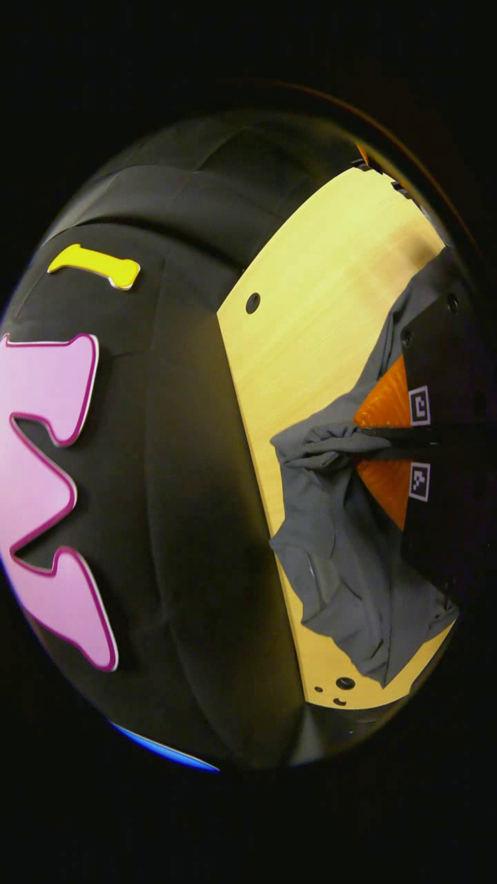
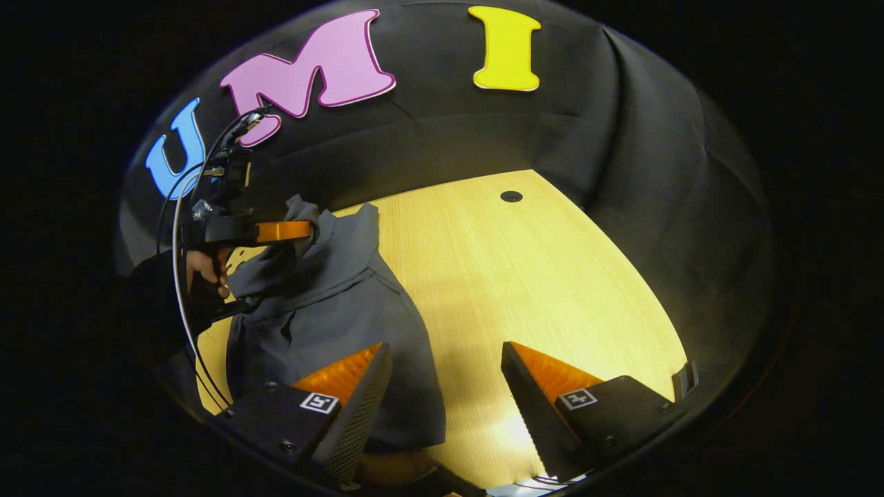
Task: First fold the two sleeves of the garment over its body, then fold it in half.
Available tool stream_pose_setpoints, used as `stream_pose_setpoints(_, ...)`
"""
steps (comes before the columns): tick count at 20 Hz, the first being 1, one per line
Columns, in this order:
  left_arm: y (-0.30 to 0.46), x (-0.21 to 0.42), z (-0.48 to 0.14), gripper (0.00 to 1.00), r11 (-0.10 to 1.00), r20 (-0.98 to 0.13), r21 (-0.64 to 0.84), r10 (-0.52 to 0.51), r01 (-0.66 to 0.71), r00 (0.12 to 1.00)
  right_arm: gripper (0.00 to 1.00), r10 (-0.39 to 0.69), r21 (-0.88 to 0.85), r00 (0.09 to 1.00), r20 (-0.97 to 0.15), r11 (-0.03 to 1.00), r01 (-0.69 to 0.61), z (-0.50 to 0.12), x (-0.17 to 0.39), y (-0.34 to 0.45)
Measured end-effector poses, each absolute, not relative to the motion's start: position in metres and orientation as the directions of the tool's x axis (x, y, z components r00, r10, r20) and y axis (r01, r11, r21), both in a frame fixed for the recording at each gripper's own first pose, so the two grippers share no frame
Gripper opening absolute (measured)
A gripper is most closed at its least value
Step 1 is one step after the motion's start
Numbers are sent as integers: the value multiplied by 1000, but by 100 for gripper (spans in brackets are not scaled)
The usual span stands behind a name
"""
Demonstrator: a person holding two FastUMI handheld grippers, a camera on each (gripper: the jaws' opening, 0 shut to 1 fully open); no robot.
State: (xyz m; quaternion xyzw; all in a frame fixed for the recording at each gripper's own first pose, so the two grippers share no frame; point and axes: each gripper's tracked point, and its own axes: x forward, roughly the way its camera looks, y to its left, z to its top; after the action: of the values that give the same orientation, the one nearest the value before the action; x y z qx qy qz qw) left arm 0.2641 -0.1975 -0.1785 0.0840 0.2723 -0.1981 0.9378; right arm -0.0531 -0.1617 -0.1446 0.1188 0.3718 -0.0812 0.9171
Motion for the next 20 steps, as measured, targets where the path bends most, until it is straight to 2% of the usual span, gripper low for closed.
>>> stream_pose_setpoints(3,-210,273,-189,8,897,-547,105,-308,429,778,99,-53,161,705,-707,959,233,-149,-51,-166)
stream_pose_setpoints(7,-216,276,-204,22,909,-566,77,-299,410,768,99,-31,172,699,-715,961,218,-155,-51,-169)
stream_pose_setpoints(11,-218,264,-197,65,915,-562,-23,-345,403,751,99,-10,187,696,-718,960,206,-158,-47,-170)
stream_pose_setpoints(14,-189,256,-188,100,943,-556,-31,-291,331,778,99,11,194,690,-724,963,188,-161,-44,-165)
stream_pose_setpoints(20,-93,199,-187,98,979,-554,-109,-202,170,807,99,76,198,648,-758,973,118,-179,-43,-143)
